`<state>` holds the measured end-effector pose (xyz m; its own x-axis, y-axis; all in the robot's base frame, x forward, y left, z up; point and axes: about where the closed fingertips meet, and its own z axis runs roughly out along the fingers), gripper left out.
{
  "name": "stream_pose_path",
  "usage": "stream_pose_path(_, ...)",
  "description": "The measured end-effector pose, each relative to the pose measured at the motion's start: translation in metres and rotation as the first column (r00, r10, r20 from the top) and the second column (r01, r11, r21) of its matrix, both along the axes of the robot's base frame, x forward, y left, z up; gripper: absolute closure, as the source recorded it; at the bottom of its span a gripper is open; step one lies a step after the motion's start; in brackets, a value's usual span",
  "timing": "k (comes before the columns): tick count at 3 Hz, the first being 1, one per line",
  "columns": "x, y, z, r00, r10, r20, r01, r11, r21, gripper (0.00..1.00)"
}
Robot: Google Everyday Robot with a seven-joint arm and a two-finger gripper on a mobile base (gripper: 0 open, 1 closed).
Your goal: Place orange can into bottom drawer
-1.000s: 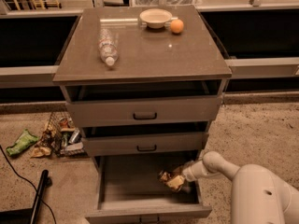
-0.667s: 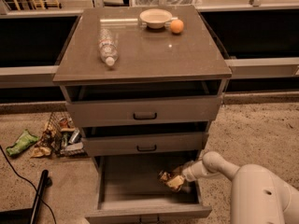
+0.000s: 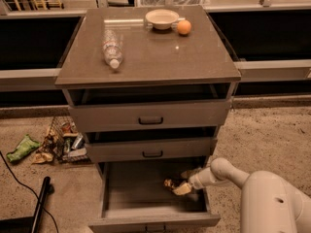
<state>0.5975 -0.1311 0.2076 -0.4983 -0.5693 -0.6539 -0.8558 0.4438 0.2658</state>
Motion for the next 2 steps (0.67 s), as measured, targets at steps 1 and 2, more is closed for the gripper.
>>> stream_pose_path(1,-0.005,0.000,0.008,0.9999,0.000,0.013,0.000,1.000,0.006,0.00)
stream_pose_path(2,-0.021,-0.008,0.033,0.9988,-0.009,0.048,0.007,0.999,0.040,0.00)
